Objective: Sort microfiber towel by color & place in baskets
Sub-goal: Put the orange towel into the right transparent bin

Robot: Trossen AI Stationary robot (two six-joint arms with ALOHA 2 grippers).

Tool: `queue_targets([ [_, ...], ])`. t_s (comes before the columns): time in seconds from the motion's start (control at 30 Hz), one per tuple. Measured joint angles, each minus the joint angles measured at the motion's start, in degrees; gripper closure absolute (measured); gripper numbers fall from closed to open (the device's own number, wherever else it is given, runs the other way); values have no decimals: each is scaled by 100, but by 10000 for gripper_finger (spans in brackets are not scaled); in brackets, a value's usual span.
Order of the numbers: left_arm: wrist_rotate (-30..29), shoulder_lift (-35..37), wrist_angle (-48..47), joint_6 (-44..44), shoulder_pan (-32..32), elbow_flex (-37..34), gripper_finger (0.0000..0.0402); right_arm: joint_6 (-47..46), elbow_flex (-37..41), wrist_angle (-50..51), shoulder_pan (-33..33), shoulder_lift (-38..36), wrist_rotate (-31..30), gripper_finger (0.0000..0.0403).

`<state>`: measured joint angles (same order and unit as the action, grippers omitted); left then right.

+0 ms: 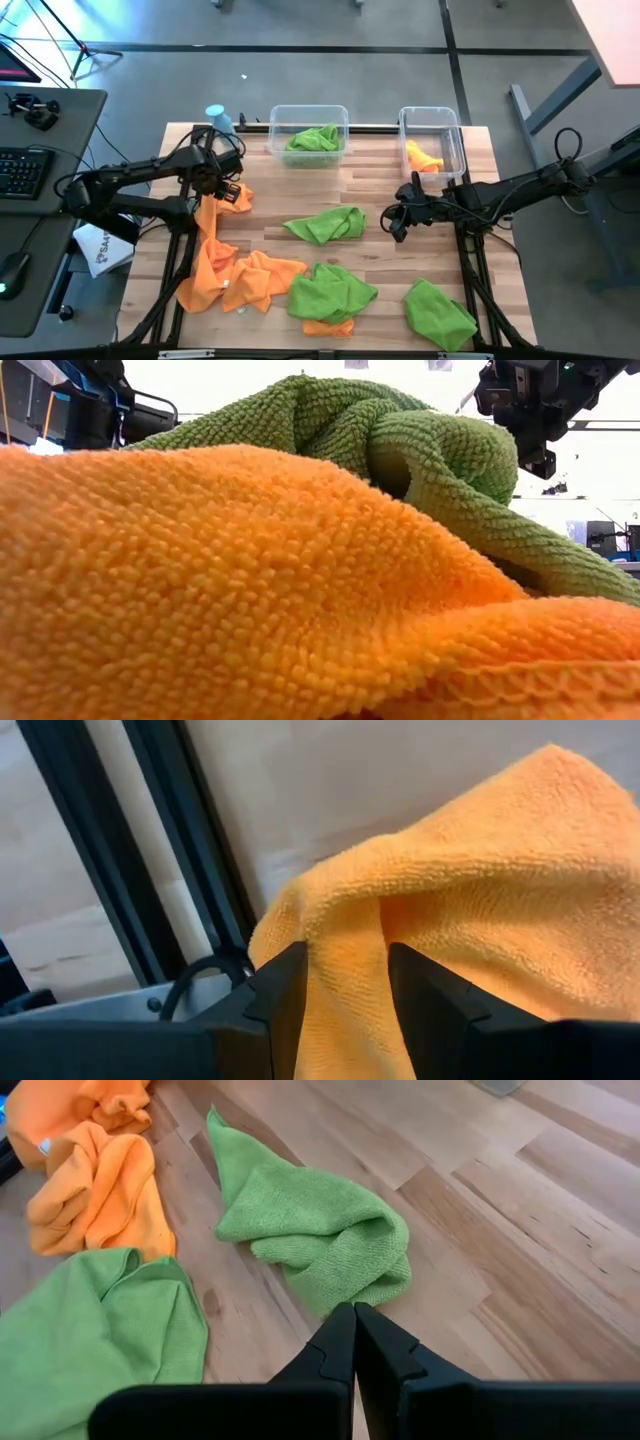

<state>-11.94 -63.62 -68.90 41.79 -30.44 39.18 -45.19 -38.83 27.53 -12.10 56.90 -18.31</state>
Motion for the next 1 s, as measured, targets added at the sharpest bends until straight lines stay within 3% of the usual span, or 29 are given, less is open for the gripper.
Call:
queue_targets([
  [0.3, 94, -692, 115, -182, 2, 0, 276, 14, 0, -3, 0, 0, -35, 403],
  [0.4, 126, -812, 147, -243, 25, 0, 311, 16, 0, -2, 0, 0, -37, 403],
  [0.5, 121, -746, 146, -323, 84, 38, 375, 18, 0, -1, 0, 0, -37, 403],
  [0.57, 155, -605, 139, -396, 151, 158, 392, 18, 0, -1, 0, 2, -39, 403],
  [0.8, 431, 90, 222, -933, 523, 1251, 399, 33, 0, 231, 7, 2, -39, 403],
  [1.0, 191, 348, 514, -1659, 867, 2666, 401, 20, 0, 67, 9, 2, -57, 403],
])
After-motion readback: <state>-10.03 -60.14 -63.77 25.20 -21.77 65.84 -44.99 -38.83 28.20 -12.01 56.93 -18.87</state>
